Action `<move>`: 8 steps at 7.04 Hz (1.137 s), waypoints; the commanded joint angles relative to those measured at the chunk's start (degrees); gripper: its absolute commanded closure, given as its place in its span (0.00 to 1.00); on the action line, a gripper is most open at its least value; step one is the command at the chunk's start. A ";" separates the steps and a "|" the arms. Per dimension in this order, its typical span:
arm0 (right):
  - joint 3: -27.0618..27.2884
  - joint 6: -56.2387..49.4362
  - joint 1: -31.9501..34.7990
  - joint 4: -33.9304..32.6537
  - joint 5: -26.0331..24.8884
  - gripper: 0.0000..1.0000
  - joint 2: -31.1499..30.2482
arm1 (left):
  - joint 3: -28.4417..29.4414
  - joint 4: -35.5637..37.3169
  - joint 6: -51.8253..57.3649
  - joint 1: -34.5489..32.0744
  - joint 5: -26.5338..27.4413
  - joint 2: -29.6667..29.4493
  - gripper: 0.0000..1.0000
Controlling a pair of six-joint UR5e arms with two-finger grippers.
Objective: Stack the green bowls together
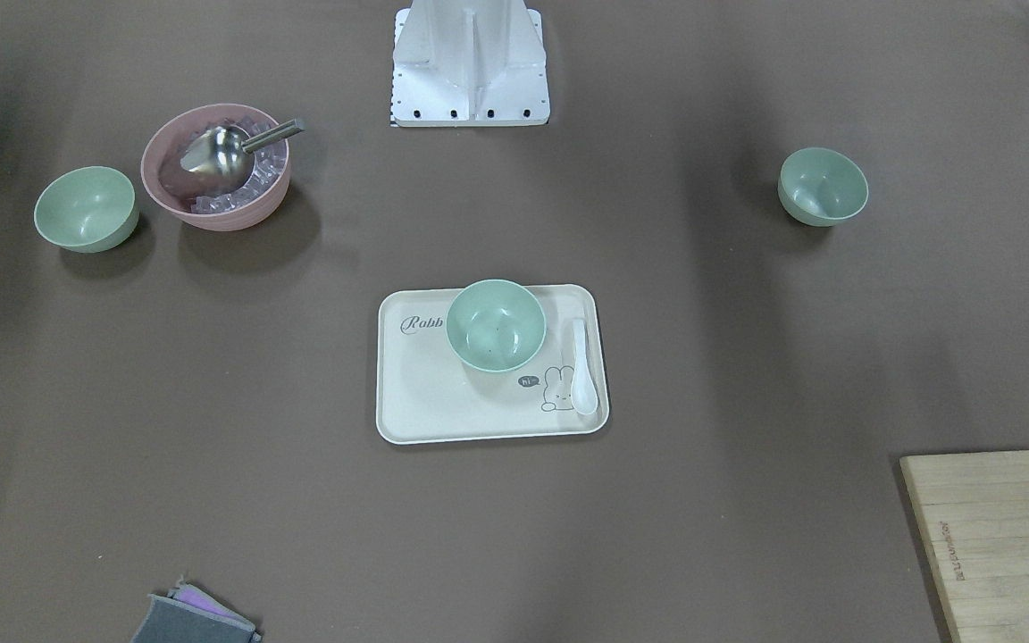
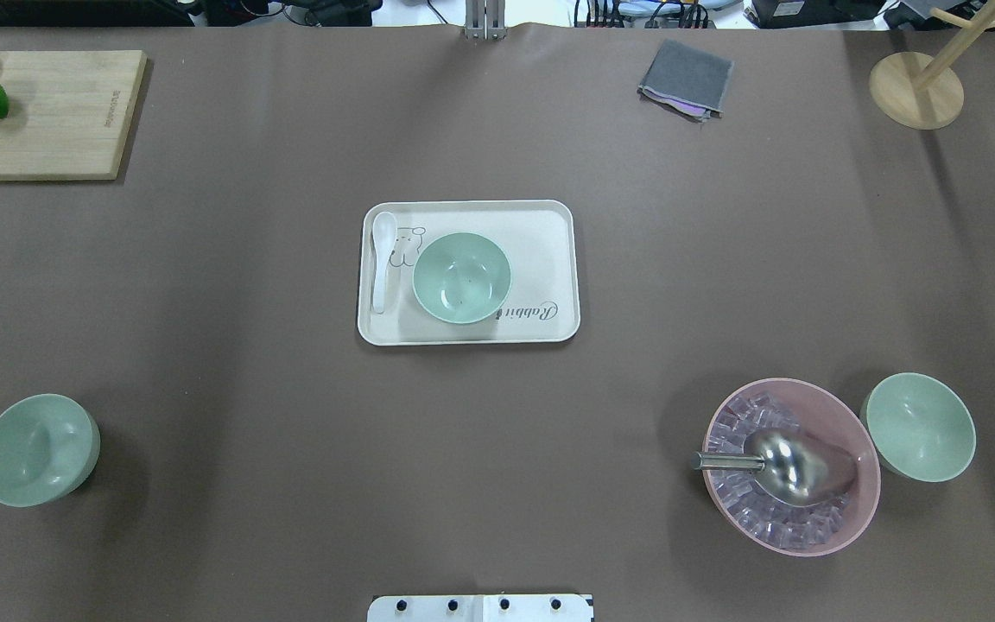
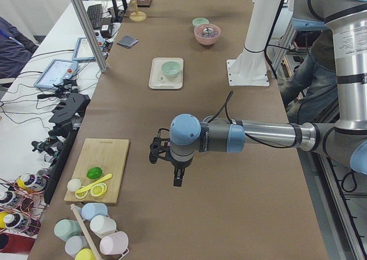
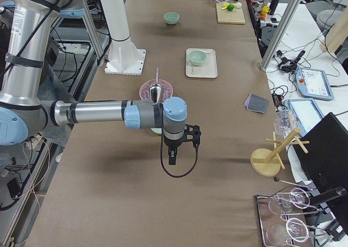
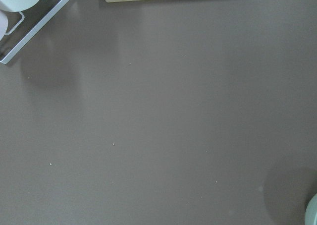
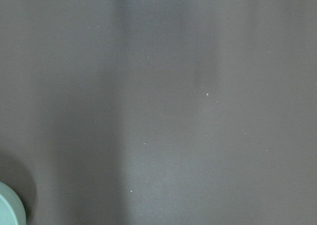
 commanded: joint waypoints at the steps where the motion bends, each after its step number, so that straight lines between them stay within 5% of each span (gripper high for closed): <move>1: 0.00 0.00 0.00 0.00 0.01 0.00 -0.08 | -0.09 -0.78 0.96 0.00 0.04 0.96 0.01; 4: 1.39 -0.44 0.00 1.04 2.97 0.00 0.00 | 0.96 -2.20 1.14 0.27 0.05 0.88 0.01; 5: 0.97 -0.26 0.00 7.67 3.60 0.00 -0.17 | -0.08 -3.76 1.40 0.09 -0.39 0.53 0.01; 8: 0.79 0.09 0.00 22.29 3.09 0.00 0.09 | 5.24 -32.68 0.62 0.00 -0.22 -0.43 0.01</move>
